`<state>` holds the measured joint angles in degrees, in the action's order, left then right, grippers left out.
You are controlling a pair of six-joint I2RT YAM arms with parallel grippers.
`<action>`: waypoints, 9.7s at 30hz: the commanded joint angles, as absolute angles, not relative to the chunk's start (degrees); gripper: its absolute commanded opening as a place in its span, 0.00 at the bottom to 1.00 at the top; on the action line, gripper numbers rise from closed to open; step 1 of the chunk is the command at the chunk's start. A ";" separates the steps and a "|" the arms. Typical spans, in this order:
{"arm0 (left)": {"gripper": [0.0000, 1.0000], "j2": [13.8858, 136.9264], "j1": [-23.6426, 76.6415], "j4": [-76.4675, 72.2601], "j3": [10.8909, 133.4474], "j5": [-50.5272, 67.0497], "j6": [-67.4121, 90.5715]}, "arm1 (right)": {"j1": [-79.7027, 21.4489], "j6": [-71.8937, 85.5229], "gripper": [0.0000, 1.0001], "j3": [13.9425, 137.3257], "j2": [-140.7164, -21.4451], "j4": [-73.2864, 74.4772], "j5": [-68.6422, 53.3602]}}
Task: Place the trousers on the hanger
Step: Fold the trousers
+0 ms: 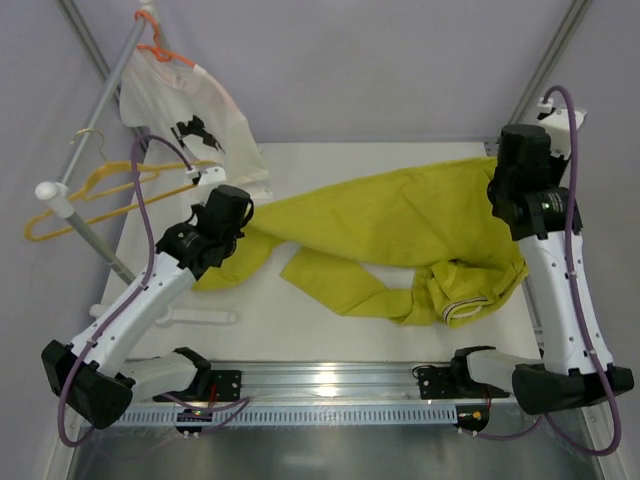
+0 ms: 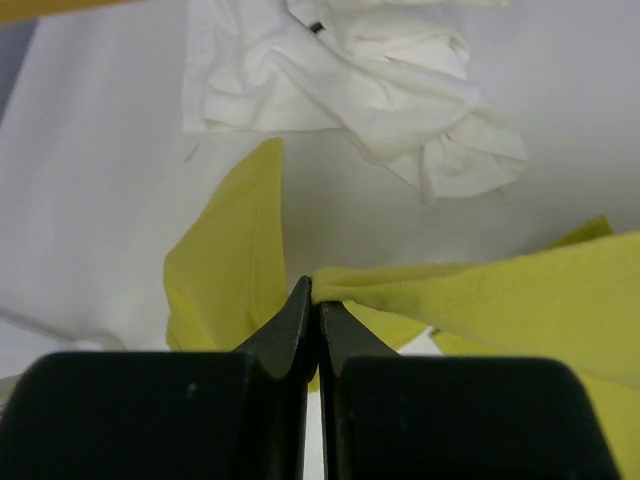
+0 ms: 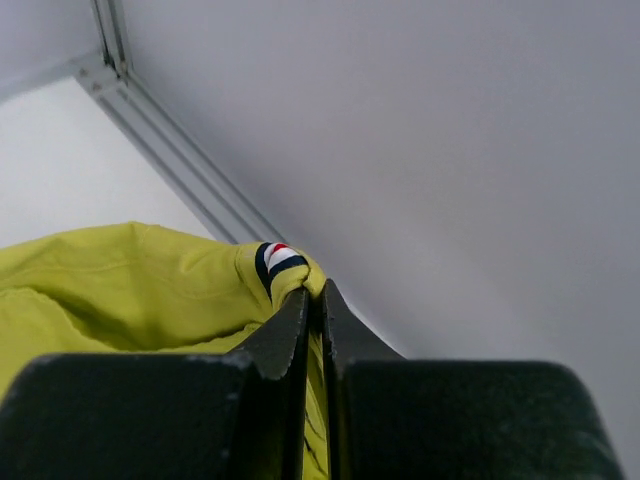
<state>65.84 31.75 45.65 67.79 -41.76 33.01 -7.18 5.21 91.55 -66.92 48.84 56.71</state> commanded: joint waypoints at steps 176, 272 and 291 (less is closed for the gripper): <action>0.66 122.43 25.75 64.26 100.73 -31.73 64.43 | 7.65 16.44 0.04 90.09 -90.88 47.28 24.52; 0.68 125.16 8.35 82.01 109.61 -52.21 75.59 | 9.14 16.08 0.43 105.31 -108.56 30.76 12.40; 0.80 116.19 16.42 75.77 98.44 -48.79 66.21 | 8.26 30.85 0.51 78.76 -92.29 37.79 -4.83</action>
